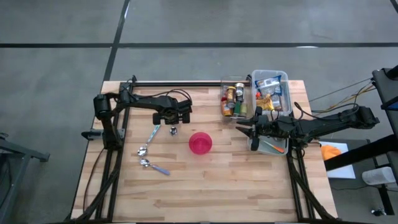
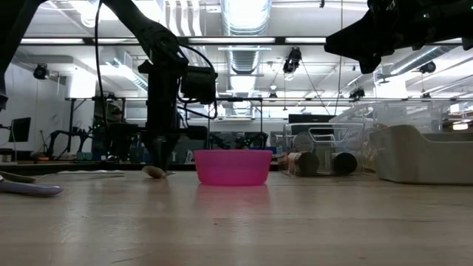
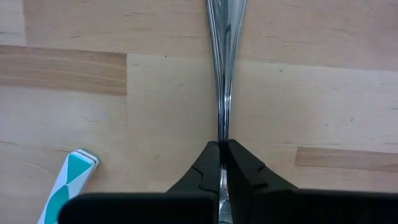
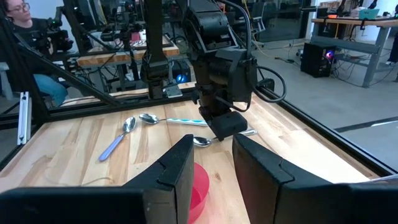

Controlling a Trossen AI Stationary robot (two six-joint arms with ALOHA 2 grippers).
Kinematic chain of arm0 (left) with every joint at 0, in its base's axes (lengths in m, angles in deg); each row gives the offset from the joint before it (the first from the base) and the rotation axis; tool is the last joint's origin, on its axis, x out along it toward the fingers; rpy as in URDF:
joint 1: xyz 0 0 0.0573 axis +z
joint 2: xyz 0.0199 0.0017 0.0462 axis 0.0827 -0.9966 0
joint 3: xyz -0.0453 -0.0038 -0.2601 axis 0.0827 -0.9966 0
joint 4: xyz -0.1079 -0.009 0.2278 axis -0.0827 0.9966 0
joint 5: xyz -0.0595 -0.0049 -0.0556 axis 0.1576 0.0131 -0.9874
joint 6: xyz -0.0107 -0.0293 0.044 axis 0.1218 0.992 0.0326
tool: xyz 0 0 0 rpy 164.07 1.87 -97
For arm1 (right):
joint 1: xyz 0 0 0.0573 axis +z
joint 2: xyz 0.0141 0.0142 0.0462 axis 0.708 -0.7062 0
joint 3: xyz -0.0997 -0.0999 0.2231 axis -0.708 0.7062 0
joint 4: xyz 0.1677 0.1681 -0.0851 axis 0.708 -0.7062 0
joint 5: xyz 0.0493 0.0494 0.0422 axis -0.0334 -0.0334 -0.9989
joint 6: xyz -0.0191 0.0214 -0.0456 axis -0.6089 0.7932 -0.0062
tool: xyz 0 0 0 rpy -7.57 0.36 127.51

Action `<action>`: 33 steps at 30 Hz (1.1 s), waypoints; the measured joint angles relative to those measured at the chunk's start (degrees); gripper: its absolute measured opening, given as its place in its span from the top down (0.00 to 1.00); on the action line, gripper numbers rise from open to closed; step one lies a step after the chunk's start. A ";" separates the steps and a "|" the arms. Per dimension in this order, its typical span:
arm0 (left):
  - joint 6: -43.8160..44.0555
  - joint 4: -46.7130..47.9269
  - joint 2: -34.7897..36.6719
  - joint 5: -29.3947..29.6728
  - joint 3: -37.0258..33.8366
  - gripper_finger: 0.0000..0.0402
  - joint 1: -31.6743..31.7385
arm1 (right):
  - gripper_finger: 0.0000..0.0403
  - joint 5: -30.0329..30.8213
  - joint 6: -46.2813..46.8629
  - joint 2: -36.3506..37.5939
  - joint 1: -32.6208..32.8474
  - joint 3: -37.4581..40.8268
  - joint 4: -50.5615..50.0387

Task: Pick & Place Food Item
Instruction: Put the silver spoon into the gray bin

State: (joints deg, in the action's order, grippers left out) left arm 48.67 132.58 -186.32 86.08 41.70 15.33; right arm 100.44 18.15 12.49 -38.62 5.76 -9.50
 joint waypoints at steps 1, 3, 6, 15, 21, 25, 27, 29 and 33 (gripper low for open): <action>0.01 -0.08 0.00 -0.02 0.00 0.99 0.00 | 0.73 0.01 0.00 0.00 0.00 0.00 0.00; 0.00 -0.15 0.01 -0.20 0.01 0.99 0.00 | 0.73 -0.01 0.00 0.00 -0.01 0.00 0.01; -0.08 -0.24 0.22 -1.07 0.07 0.99 0.00 | 0.73 -0.01 0.00 0.00 0.00 0.00 0.00; -0.21 -0.61 0.53 -3.52 0.50 1.00 0.02 | 0.73 0.01 0.00 0.00 0.00 0.00 0.00; -0.62 -0.97 2.67 -4.09 0.50 1.00 0.02 | 0.73 -0.01 0.00 0.02 0.00 0.00 0.00; -2.21 -2.68 5.38 -4.57 0.50 1.00 0.02 | 0.73 0.00 0.00 0.00 -0.02 0.00 0.00; -3.57 -4.30 6.72 -5.03 0.50 1.00 -0.15 | 0.73 -0.01 0.00 0.00 -0.01 0.00 0.01; -5.59 -6.15 8.03 -5.54 0.50 1.00 -0.43 | 0.73 -0.01 0.00 0.00 -0.02 0.00 0.02; -9.01 -10.14 10.41 -6.91 0.50 1.00 -2.15 | 0.73 0.00 0.00 0.00 0.00 0.00 0.00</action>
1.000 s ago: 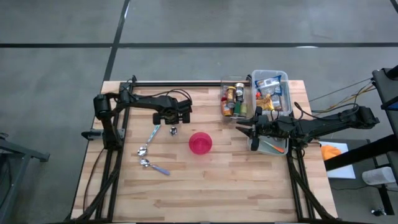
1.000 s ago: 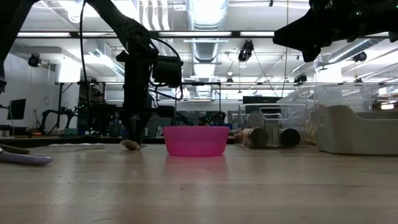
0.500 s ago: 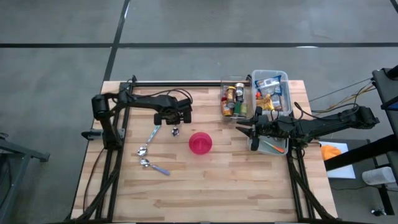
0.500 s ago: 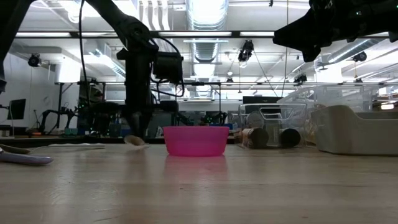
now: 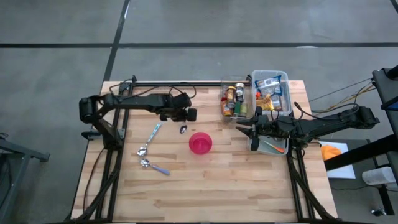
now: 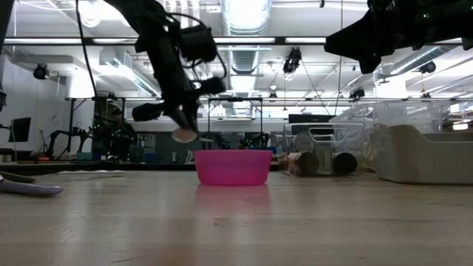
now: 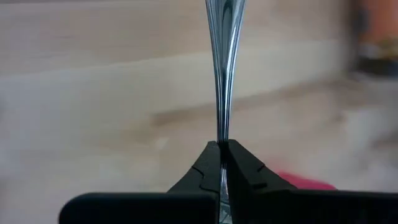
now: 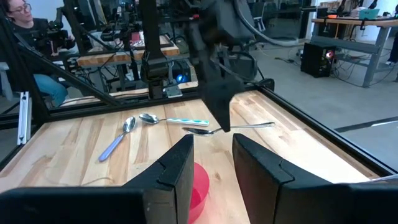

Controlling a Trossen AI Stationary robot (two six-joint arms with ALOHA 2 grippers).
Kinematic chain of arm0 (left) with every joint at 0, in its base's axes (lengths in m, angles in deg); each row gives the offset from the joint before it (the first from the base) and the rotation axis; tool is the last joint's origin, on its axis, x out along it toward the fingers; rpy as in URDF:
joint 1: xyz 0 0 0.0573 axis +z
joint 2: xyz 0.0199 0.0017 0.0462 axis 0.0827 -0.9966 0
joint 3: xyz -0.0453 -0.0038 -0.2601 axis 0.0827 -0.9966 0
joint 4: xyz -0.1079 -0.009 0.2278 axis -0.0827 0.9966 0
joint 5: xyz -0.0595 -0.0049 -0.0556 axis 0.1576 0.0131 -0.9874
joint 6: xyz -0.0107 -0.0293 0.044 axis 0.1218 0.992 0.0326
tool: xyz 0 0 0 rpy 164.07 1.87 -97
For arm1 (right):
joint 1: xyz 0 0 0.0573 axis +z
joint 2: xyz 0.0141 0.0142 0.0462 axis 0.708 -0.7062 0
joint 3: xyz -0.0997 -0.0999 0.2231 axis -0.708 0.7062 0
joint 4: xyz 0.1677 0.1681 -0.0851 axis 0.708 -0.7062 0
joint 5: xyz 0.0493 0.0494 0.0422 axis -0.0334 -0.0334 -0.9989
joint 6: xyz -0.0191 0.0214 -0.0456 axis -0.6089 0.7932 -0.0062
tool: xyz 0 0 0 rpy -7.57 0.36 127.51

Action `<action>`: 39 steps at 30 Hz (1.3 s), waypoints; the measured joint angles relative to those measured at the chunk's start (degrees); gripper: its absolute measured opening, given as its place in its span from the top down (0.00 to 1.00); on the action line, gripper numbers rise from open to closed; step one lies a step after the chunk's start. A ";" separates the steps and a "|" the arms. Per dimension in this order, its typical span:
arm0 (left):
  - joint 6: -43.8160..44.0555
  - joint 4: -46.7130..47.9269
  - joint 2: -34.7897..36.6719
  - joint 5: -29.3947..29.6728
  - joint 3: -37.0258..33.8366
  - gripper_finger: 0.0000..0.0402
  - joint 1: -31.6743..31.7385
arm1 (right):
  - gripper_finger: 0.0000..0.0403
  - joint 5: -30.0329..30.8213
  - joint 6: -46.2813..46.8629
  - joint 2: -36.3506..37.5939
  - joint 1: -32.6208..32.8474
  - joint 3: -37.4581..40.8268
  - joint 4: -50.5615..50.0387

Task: Pick & Place Food Item
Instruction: Put the silver spoon into the gray bin

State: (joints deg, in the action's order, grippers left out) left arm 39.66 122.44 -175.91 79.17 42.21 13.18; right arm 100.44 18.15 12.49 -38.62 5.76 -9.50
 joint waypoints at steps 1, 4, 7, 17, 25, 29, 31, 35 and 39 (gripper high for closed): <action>-0.46 -1.12 0.53 -0.49 -0.02 1.00 -0.72 | 0.73 -0.01 0.00 0.00 -0.01 0.00 0.00; -0.50 -4.94 2.21 -2.04 -0.07 1.00 -3.07 | 0.73 -0.01 0.00 0.00 0.00 0.00 0.00; 0.31 -8.23 3.44 -2.14 -0.07 1.00 -5.31 | 0.73 -0.01 0.00 0.00 0.00 0.00 0.00; 7.74 -19.29 3.35 2.31 -0.07 1.00 -13.50 | 0.73 -0.01 0.00 0.00 -0.02 0.00 0.00; 7.35 -30.97 -1.08 4.29 -0.07 1.00 -18.28 | 0.73 0.01 0.00 0.02 -0.02 0.00 -0.02; 8.88 -34.24 -4.01 1.64 -0.01 1.00 -19.66 | 0.73 0.01 0.00 0.00 -0.02 0.00 -0.01; 10.31 -35.17 -5.42 0.26 0.00 1.00 -20.35 | 0.73 0.00 0.00 0.00 0.00 0.00 -0.02; 10.96 -39.08 -7.82 -2.01 0.28 1.00 -21.97 | 0.73 0.01 0.00 0.02 -0.02 0.00 -0.04; 10.94 -39.53 -10.38 -2.14 3.24 1.00 -24.03 | 0.73 0.01 0.00 0.06 0.00 0.00 -0.28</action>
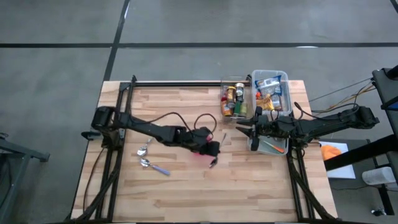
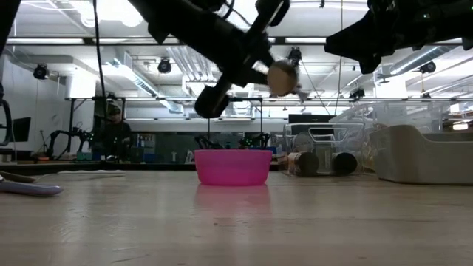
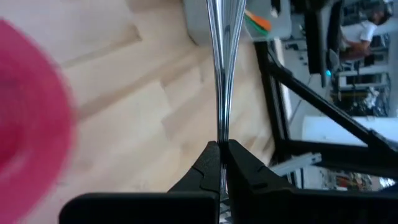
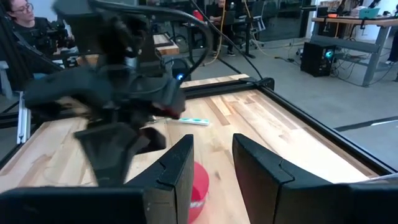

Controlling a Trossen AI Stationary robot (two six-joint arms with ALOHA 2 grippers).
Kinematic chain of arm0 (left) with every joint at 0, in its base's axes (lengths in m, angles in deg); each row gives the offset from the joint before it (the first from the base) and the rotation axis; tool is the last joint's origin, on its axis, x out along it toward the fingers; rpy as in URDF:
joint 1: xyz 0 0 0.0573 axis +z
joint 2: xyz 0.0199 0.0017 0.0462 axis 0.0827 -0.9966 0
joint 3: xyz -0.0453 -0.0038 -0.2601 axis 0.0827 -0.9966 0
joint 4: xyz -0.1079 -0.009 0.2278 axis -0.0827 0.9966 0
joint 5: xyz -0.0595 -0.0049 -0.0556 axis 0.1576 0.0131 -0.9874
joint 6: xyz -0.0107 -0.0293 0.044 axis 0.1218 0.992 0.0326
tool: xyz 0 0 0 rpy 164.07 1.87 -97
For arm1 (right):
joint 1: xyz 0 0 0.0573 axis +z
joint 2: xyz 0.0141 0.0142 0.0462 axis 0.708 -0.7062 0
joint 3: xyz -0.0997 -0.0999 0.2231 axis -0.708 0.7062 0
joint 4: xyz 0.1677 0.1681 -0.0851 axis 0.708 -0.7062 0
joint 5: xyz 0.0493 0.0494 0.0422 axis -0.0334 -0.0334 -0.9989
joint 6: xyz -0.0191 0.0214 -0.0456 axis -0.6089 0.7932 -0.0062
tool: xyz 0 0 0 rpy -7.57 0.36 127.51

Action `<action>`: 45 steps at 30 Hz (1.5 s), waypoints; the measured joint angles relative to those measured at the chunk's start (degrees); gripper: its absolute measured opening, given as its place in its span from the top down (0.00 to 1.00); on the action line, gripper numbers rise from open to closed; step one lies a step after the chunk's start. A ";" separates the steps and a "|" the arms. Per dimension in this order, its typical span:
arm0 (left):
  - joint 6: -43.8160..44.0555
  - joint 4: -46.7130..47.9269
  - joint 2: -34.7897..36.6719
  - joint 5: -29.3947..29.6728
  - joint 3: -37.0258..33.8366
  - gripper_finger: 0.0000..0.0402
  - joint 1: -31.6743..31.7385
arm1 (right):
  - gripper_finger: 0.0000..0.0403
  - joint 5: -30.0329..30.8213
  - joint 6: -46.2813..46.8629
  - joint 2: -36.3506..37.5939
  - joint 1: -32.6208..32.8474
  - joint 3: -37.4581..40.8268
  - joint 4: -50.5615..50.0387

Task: Pick & Place Food Item
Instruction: Put the silver spoon into the gray bin

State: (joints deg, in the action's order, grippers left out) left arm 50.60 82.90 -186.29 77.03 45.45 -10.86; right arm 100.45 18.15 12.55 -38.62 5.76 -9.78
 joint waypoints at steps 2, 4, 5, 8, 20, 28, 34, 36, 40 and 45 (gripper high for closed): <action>0.00 0.12 -1.34 0.02 1.52 1.00 -0.80 | 0.73 -0.02 0.00 0.01 0.00 0.01 -0.14; -0.03 -0.19 -3.34 0.15 3.95 1.00 -1.37 | 0.73 0.01 0.00 0.00 0.01 0.00 -0.18; -0.15 0.29 -4.39 0.17 4.90 1.00 -1.62 | 0.73 0.00 0.00 -0.07 0.02 0.00 -0.22; -0.39 0.75 -7.86 0.15 8.68 1.00 -2.06 | 0.73 0.00 0.00 -0.06 0.00 0.02 -1.10; 4.46 2.13 -16.86 0.02 14.67 1.00 -2.36 | 0.73 0.00 0.00 -0.88 0.00 0.02 -1.06; 6.93 2.58 -16.91 0.20 13.35 1.00 -2.27 | 0.73 0.00 0.00 -1.11 0.00 0.02 -1.09; 7.13 2.67 -16.91 0.20 13.35 1.00 -2.27 | 0.73 0.00 0.00 -1.11 0.00 0.02 -1.06; 7.15 2.67 -16.91 0.20 13.37 1.00 -2.27 | 0.73 0.00 0.00 -1.11 0.00 0.02 -1.07; 6.42 2.98 -16.76 0.14 14.27 1.00 -2.25 | 0.73 0.00 0.00 -1.11 0.00 0.02 -1.07; 4.74 5.14 -16.51 0.11 16.41 1.00 -2.21 | 0.73 0.00 0.00 -1.11 0.00 0.02 -1.07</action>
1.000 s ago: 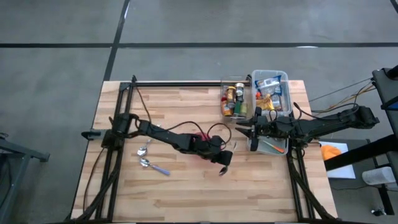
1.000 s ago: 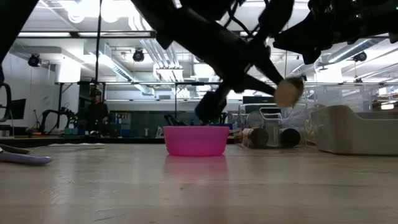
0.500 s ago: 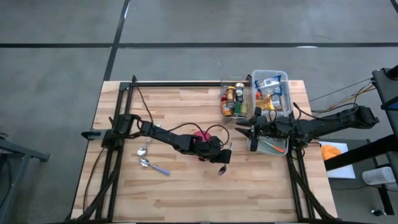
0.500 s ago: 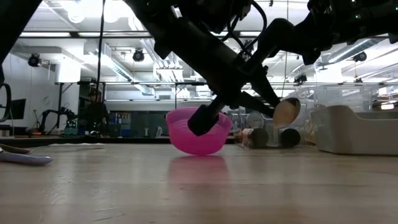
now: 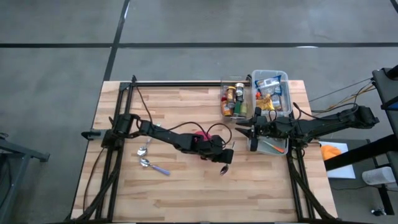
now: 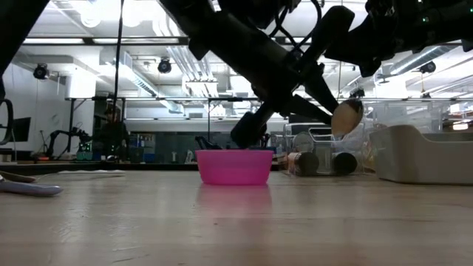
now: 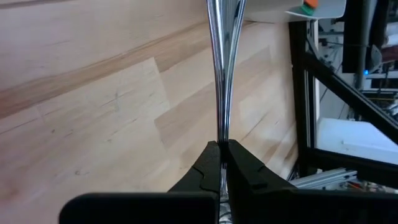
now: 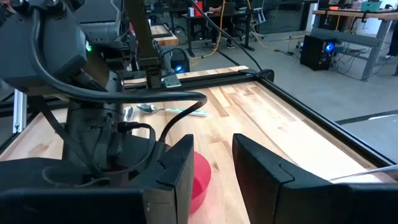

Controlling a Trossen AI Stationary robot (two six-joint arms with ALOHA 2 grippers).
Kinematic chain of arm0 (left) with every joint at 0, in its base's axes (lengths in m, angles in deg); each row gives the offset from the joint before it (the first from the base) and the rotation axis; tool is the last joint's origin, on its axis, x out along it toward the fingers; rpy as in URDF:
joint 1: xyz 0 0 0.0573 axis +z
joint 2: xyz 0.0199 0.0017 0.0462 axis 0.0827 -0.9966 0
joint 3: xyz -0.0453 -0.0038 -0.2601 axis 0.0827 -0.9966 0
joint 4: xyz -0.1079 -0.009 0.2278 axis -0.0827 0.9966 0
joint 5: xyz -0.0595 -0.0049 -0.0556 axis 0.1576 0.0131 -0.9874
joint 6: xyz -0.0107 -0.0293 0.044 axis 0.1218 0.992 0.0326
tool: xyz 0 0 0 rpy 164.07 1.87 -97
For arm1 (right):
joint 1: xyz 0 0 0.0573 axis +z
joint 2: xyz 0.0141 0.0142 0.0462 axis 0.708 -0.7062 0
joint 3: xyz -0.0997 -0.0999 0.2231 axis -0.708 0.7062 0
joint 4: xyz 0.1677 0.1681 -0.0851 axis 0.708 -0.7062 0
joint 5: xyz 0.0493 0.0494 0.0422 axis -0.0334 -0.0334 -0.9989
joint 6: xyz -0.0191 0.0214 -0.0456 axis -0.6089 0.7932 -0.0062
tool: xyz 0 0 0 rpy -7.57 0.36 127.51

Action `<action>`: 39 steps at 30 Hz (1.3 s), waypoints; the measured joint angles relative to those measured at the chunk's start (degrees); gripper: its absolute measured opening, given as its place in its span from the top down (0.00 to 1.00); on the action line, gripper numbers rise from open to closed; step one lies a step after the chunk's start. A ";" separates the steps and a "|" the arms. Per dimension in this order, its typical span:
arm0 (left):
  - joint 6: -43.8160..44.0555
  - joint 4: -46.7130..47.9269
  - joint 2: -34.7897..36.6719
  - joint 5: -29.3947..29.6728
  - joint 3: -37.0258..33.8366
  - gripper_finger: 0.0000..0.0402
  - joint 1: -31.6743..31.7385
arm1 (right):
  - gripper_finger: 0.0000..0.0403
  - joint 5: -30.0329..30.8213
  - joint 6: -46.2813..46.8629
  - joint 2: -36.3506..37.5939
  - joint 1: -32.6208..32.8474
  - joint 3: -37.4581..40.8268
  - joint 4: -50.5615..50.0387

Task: Pick & Place Food Item
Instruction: Put the silver spoon into the gray bin

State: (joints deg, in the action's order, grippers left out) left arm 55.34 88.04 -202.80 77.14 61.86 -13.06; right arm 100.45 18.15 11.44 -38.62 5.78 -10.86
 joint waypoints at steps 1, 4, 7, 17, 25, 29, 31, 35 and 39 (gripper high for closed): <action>-0.35 0.46 0.00 -0.06 0.34 1.00 -0.02 | 0.73 0.00 0.00 0.00 0.00 0.00 0.01; -0.48 1.02 0.00 0.00 1.35 1.00 -0.19 | 0.73 0.00 0.00 0.00 0.00 0.00 0.00; -0.60 0.99 0.01 0.78 2.31 1.00 -0.80 | 0.73 0.00 0.00 0.00 0.00 0.00 0.00; 4.58 0.98 0.11 12.40 3.50 1.00 -6.79 | 0.73 0.00 0.00 0.00 0.00 0.00 0.00; 15.68 5.61 -0.87 14.70 3.17 1.00 -8.41 | 0.73 0.00 0.00 0.00 0.00 0.00 0.02; 15.85 5.20 -0.87 14.56 2.80 1.00 -8.53 | 0.73 0.00 0.00 0.02 0.00 0.00 0.03; 15.89 5.31 -1.16 14.48 2.50 1.00 -8.64 | 0.73 0.00 0.00 0.02 0.02 0.00 0.02; 17.47 5.22 -2.60 13.49 2.49 1.00 -8.65 | 0.73 0.00 0.00 0.02 0.01 0.00 0.04; 21.23 5.45 -4.09 11.98 2.49 1.00 -8.52 | 0.73 -0.02 0.00 0.02 0.02 0.00 0.00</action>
State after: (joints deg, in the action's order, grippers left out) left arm 76.57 93.49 -206.89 89.12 64.35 -21.58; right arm 100.43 18.15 11.46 -38.59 5.78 -10.86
